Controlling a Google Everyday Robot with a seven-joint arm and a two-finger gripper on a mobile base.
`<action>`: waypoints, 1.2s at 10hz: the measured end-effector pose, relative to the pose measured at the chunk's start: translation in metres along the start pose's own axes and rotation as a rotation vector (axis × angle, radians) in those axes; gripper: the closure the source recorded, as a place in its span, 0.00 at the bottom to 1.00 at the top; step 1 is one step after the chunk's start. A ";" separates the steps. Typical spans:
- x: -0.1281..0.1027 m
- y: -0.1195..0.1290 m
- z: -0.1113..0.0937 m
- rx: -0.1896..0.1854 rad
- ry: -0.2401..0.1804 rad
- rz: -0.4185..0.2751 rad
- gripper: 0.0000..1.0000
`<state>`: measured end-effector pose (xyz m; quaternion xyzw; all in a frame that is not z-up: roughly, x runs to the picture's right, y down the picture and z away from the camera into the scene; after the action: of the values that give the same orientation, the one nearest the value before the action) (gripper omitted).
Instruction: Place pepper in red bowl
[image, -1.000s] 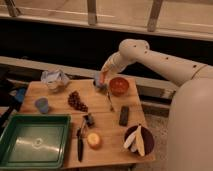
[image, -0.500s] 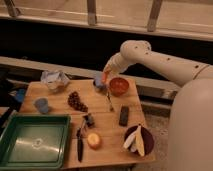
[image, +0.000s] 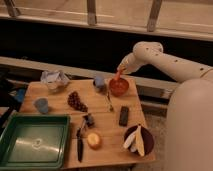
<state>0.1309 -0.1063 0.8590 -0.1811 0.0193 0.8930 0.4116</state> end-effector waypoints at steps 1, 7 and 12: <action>0.002 -0.007 0.012 0.009 0.008 0.022 1.00; 0.017 -0.023 0.053 -0.005 0.088 0.082 0.47; 0.014 -0.024 0.057 -0.024 0.098 0.099 0.35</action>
<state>0.1223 -0.0696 0.9104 -0.2281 0.0376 0.9025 0.3633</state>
